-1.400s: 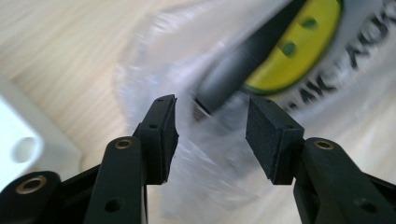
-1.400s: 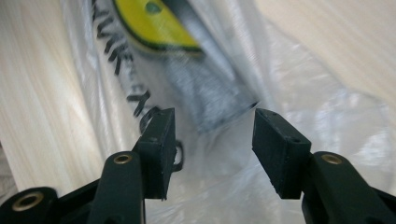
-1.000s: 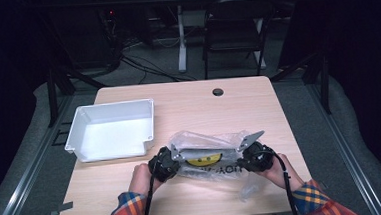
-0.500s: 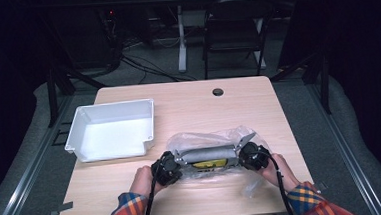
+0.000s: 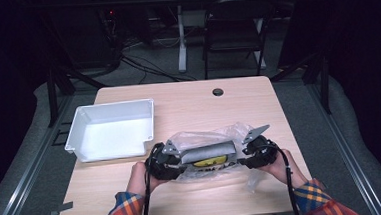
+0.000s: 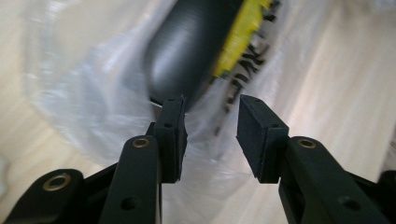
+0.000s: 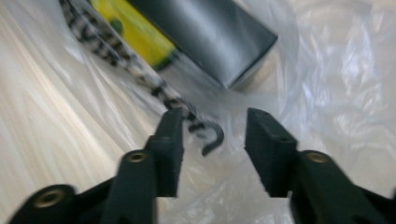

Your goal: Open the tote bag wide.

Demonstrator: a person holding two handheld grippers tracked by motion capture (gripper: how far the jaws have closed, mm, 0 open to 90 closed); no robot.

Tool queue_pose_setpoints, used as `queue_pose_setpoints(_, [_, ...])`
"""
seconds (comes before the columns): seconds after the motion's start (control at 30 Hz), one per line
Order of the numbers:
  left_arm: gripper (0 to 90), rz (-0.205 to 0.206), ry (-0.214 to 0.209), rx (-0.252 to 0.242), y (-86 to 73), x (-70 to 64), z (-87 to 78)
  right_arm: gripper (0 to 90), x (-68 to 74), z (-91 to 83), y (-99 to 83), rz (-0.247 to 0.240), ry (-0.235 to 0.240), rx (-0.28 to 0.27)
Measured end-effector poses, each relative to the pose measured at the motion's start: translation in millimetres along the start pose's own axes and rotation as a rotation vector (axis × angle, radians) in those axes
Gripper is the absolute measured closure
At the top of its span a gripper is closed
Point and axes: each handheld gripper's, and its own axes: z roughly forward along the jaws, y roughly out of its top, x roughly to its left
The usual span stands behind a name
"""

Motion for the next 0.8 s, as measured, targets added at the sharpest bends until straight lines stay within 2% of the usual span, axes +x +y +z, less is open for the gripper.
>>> queue_pose_setpoints(0.07, [58.8, -0.036, 0.049, -0.002, 0.2, 5.4, 0.9, 51.1, 3.3, 2.9, 3.4, 0.0, -0.02, 0.001])
queue_pose_setpoints(0.13, [58.8, -0.061, 0.085, 0.017, -1.1, 10.1, 4.1, 50.8, 4.8, 12.5, 4.8, 0.001, -0.019, 0.021])
queue_pose_setpoints(0.17, [58.9, -0.085, 0.133, 0.037, -2.0, 13.0, 7.2, 52.0, 4.3, 15.3, 5.2, -0.003, -0.017, 0.035])
queue_pose_setpoints(0.23, [60.1, -0.095, 0.17, 0.076, -3.2, 17.4, 14.3, 58.6, 3.8, 21.4, 5.6, -0.003, -0.028, 0.053])
queue_pose_setpoints(0.27, [60.6, -0.106, 0.181, 0.087, -3.6, 19.8, 18.4, 65.5, 4.0, 23.9, 5.5, 0.006, -0.031, 0.052])
queue_pose_setpoints(0.37, [66.9, -0.135, 0.186, 0.116, -4.7, 25.5, 31.6, 76.9, 4.0, 26.8, 5.0, 0.003, -0.037, 0.054])
queue_pose_setpoints(0.43, [72.1, -0.15, 0.17, 0.13, -5.1, 28.8, 37.2, 82.4, 4.3, 28.9, 3.8, 0.002, -0.042, 0.053])
queue_pose_setpoints(0.5, [79.6, -0.162, 0.18, 0.141, -6.2, 30.0, 39.9, 88.4, 3.6, 31.2, 2.5, -0.007, -0.053, 0.066])
queue_pose_setpoints(0.6, [85.1, -0.185, 0.177, 0.149, -8.6, 31.9, 40.6, 90.0, 2.5, 35.4, 1.6, -0.006, -0.061, 0.061])
queue_pose_setpoints(0.67, [86.4, -0.197, 0.179, 0.16, -10.1, 32.9, 40.9, 90.0, 1.6, 40.4, 4.5, -0.024, -0.09, 0.068])
queue_pose_setpoints(0.8, [86.6, -0.194, 0.192, 0.167, -11.0, 31.6, 38.6, 90.0, -4.5, 46.5, 10.8, -0.019, -0.124, 0.056])
